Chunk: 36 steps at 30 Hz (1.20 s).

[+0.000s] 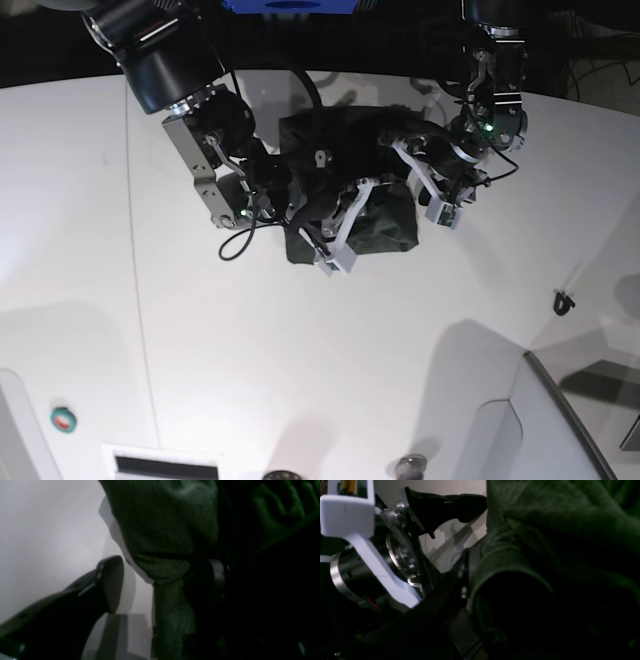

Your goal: Layout the t-shirt on the table in an organized manner, then fold the t-shirt properly

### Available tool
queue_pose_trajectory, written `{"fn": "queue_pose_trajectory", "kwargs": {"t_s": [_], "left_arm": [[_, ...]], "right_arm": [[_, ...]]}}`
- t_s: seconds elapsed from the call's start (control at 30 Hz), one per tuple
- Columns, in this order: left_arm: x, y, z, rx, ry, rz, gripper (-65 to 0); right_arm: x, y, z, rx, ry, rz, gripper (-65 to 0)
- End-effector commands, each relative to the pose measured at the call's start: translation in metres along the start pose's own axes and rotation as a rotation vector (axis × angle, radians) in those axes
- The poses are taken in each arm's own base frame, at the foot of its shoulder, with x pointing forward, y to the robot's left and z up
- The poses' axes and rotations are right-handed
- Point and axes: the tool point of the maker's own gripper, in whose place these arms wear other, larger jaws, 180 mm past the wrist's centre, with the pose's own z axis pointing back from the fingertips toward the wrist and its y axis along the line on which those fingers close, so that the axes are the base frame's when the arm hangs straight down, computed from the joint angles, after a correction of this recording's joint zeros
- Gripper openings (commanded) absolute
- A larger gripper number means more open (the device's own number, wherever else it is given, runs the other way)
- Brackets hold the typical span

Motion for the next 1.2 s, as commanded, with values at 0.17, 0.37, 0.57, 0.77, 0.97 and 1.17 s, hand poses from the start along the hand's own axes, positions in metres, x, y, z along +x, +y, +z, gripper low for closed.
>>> {"fn": "queue_pose_trajectory", "kwargs": {"t_s": [0.17, 0.37, 0.57, 0.77, 0.97, 1.17], "left_arm": [[0.013, 0.008, 0.004, 0.022, -0.035, -0.004, -21.6], [0.035, 0.054, 0.033, 0.172, -0.116, 0.038, -21.6], [0.030, 0.093, 0.071, 0.279, -0.063, 0.012, -21.6], [0.026, 0.120, 0.112, 0.390, -0.079, 0.004, -21.6], [-0.016, 0.141, 0.144, 0.433, 0.050, -0.060, -21.6], [-0.049, 0.168, 0.187, 0.531, 0.117, -0.027, -21.6]], "right_arm": [[0.019, 0.015, 0.003, 0.038, -0.047, 0.015, -28.5], [0.025, 0.023, 0.008, 0.048, -0.060, 0.042, -27.0], [0.009, 0.038, -0.003, 0.066, 0.007, 0.101, -26.9], [-0.009, 0.063, -0.016, 0.091, 0.086, 0.219, -27.0], [-0.007, 0.068, -0.028, 0.013, 0.113, 0.278, -27.0], [-0.015, 0.088, -0.034, -0.005, 0.163, 0.434, -27.2]]}}
